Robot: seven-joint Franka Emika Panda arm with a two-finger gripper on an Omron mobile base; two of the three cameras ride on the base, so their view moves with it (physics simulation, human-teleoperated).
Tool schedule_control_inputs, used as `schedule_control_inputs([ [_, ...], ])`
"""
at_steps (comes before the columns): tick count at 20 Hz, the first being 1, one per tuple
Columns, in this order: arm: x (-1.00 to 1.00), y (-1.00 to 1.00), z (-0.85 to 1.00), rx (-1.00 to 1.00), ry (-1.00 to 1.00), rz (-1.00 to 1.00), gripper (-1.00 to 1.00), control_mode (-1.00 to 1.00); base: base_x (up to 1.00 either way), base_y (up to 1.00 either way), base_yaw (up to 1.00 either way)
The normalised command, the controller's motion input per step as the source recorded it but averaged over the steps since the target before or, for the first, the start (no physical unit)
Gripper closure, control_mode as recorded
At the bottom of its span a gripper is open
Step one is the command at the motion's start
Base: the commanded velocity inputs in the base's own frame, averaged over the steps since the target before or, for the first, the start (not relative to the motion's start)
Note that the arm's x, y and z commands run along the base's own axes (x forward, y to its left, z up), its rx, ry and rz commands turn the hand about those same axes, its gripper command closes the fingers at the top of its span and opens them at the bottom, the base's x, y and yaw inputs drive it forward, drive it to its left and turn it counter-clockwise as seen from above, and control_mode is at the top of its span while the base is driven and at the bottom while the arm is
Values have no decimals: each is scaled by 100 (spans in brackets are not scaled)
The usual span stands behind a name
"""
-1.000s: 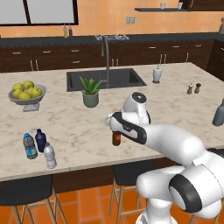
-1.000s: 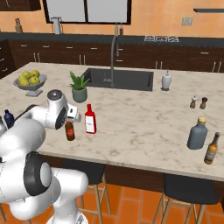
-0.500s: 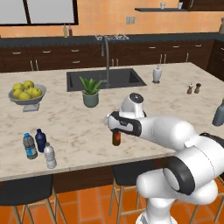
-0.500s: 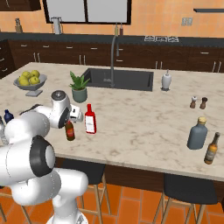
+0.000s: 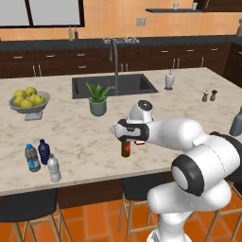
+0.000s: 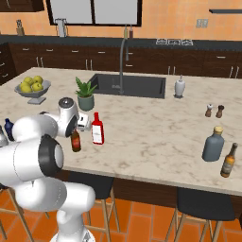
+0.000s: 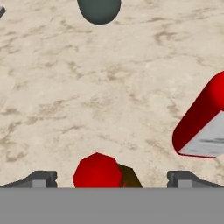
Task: Move the plastic bottles in the middle to the plastics group, and the glass bottles in the middle to the glass group.
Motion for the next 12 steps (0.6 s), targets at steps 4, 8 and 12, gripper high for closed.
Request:
schedule_control_inputs([
  [4,2,0,-10,0,3,0,-100,-100,0,0,0],
  [8,0,0,-10,0,4,0,100,-100,0,0,0],
  [12,0,0,0,0,0,0,100,-100,0,0,0],
])
